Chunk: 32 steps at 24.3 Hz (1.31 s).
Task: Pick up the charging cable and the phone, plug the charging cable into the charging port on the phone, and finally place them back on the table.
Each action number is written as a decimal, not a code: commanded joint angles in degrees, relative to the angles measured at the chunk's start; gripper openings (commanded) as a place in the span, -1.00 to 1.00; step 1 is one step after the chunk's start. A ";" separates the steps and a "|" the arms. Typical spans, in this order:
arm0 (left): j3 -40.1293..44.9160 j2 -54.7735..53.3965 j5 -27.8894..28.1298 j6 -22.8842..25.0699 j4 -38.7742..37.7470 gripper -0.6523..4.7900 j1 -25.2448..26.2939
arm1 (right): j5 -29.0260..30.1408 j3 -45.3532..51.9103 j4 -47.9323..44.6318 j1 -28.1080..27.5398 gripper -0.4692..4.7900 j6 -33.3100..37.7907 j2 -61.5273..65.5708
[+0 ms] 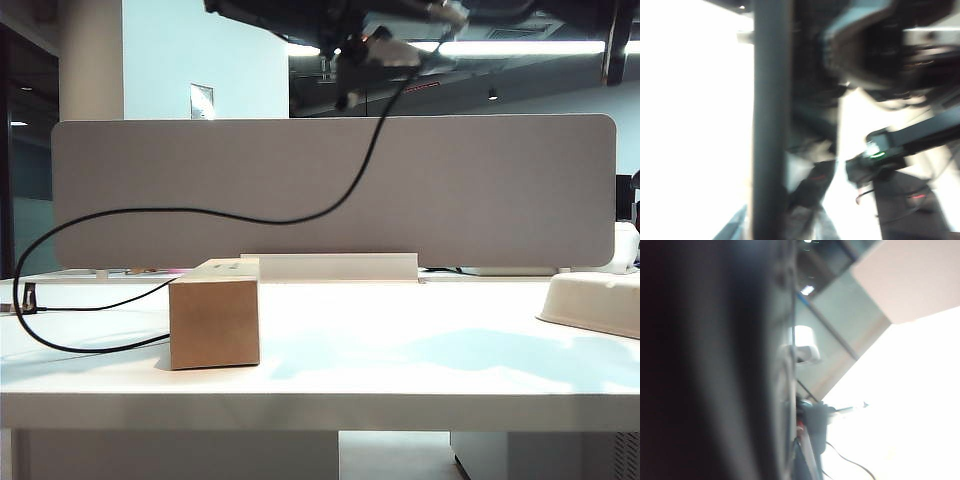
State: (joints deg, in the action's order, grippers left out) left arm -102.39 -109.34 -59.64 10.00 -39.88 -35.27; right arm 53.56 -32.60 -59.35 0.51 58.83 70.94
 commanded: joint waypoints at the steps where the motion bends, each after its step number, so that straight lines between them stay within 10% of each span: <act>1: -0.15 0.26 6.78 5.29 -5.42 -0.21 0.09 | -4.33 -0.48 2.91 0.02 -0.84 -3.28 -0.37; 4: -0.15 0.42 11.50 5.95 -8.37 0.16 0.11 | -10.64 -0.48 9.05 -0.35 -0.84 -5.16 -0.39; 13: -0.15 4.63 24.06 8.70 -21.14 0.11 2.54 | -25.24 -0.46 31.80 -1.66 -0.84 -11.87 -0.37; 19: -0.15 11.50 27.91 9.73 -21.44 -0.61 5.57 | -32.72 -0.46 40.98 -3.30 -0.84 -18.80 -0.28; 32: 0.02 19.91 35.67 10.01 -25.16 -0.78 7.48 | -33.16 -0.11 44.11 -7.17 -0.84 -18.53 8.68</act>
State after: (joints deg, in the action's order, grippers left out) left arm -102.30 -90.32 -24.14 19.73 -64.34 -27.86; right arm 20.29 -32.36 -12.99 -6.50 40.62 79.44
